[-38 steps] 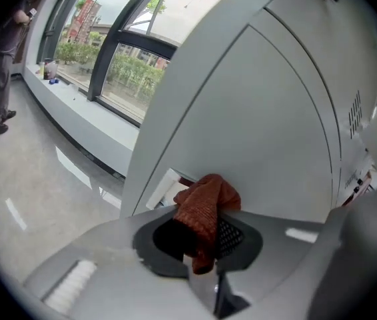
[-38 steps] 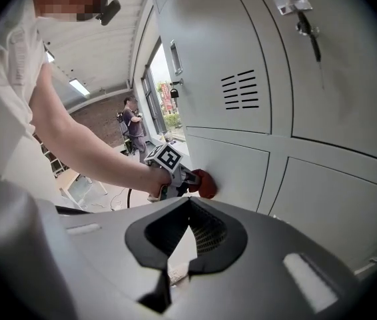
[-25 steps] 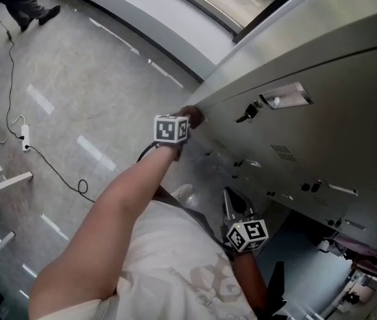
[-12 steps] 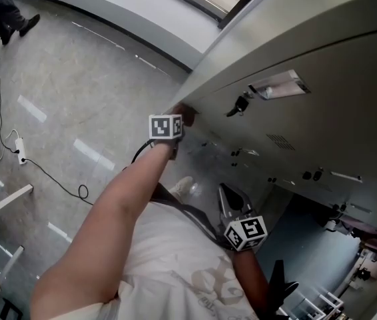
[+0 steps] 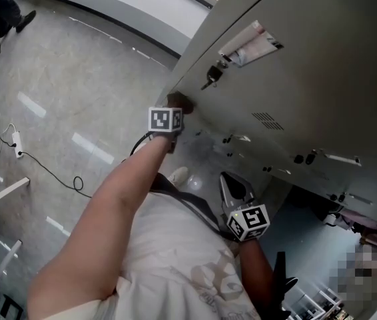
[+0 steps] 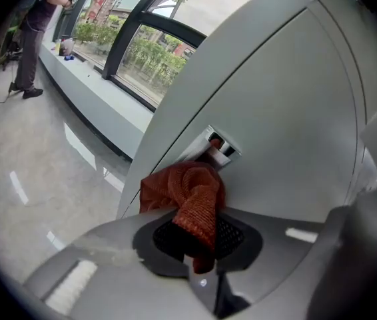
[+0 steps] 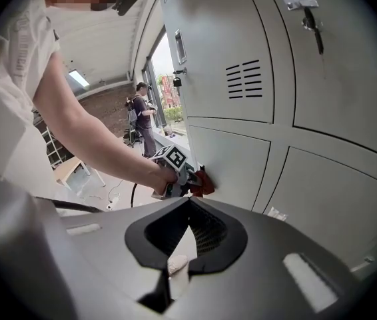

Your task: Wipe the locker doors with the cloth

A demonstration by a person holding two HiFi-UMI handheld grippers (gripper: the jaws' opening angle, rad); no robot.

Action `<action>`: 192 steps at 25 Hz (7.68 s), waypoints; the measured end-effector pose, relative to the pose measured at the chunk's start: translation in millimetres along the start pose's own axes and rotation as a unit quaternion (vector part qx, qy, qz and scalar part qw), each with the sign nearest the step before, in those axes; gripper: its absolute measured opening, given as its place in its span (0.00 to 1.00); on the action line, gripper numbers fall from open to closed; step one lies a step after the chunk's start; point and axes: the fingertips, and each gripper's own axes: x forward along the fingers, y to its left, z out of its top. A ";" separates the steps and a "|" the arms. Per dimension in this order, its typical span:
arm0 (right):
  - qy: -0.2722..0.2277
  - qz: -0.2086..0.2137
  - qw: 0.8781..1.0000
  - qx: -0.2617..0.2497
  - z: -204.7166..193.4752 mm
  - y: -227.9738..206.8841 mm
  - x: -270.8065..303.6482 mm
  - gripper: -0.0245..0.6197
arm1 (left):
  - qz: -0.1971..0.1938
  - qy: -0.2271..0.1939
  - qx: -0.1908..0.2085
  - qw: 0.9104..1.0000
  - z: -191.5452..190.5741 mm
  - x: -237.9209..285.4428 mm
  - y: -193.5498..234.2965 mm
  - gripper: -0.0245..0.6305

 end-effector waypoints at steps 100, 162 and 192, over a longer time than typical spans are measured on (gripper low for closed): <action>0.000 -0.019 1.000 0.000 -84.4 0.1 58.9 0.05 | 0.067 0.021 0.308 0.949 4.3 9.6 81.4 0.11; -0.037 -0.050 0.997 0.035 -101.6 -62.2 60.5 0.05 | -0.042 0.043 0.313 0.948 -76.5 104.1 -60.6 0.11; -0.005 -0.044 0.999 0.010 -251.3 -194.2 -125.0 0.05 | 0.023 0.002 0.281 0.959 -223.7 207.9 -226.8 0.11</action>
